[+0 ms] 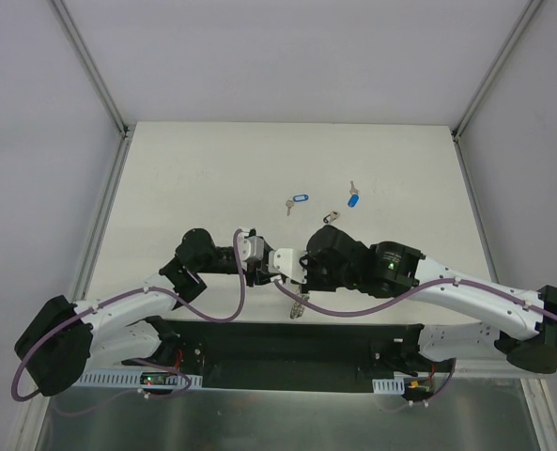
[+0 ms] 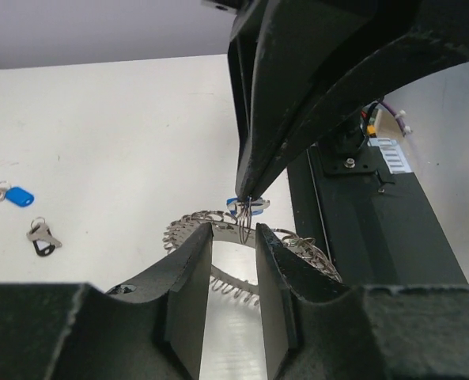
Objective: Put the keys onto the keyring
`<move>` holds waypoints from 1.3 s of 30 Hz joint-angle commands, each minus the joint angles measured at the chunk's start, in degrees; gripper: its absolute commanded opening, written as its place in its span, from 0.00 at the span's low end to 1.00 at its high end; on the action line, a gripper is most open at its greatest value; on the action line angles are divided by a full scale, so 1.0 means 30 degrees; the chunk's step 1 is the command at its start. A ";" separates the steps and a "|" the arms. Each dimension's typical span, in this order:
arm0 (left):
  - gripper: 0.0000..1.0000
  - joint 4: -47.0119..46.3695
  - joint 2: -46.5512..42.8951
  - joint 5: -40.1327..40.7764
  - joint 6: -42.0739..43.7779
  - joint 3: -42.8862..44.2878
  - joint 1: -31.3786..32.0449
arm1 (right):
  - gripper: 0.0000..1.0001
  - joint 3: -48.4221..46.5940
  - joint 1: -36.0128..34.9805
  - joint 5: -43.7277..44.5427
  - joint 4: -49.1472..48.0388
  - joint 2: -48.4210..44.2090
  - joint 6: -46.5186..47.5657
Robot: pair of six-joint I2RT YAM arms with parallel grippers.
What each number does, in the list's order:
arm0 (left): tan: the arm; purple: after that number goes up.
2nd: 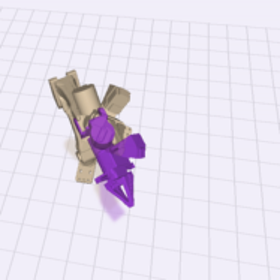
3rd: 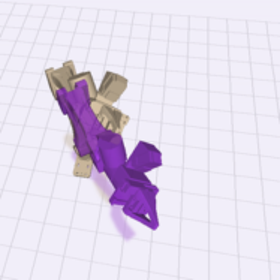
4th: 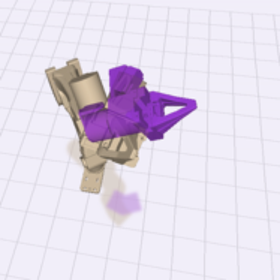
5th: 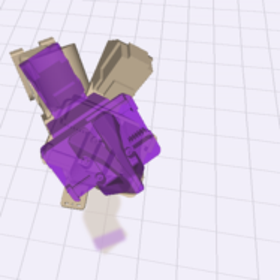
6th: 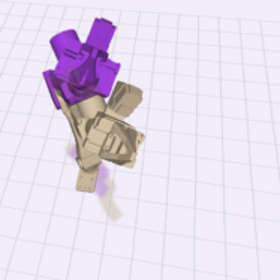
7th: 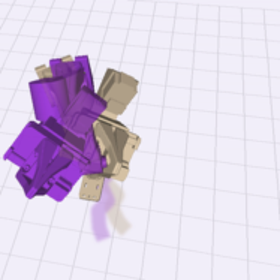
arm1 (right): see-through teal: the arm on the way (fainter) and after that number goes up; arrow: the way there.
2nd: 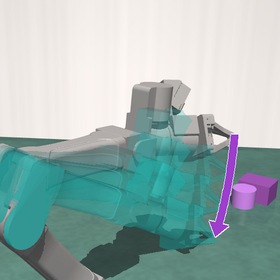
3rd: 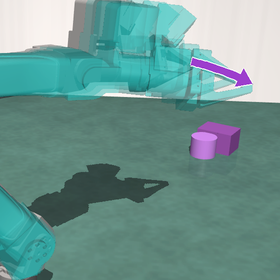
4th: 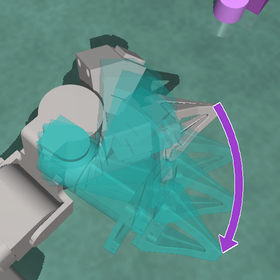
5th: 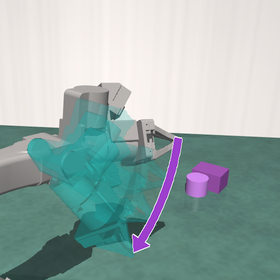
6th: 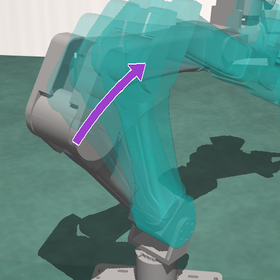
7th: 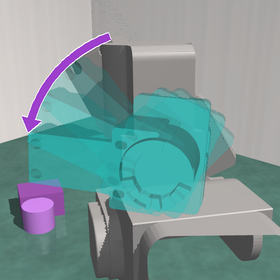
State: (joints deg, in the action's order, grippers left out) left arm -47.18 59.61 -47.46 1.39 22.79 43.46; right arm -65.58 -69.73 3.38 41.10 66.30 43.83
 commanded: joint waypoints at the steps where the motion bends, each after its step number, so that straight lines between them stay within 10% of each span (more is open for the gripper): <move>1: 0.27 0.0432 0.0605 -0.2751 0.2173 0.1601 0.0014 | 0.01 -0.1049 -0.0134 -0.0071 0.0040 -0.0099 0.0213; 20: 0.24 0.1255 0.3799 -0.4279 0.2264 0.3245 0.0014 | 0.01 -0.1196 -0.0105 -0.0159 0.0098 -0.0040 0.0301; 39: 0.37 -0.7181 0.3272 -0.3221 -0.1458 -0.0710 -0.1304 | 0.01 -0.0932 -0.0134 -0.0070 -0.0370 -0.0450 0.0125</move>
State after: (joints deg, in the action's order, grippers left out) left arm -60.58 68.88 -53.91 0.10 21.56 40.38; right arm -65.98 -69.80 3.22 42.28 66.19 43.99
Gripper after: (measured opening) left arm 0.354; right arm 0.016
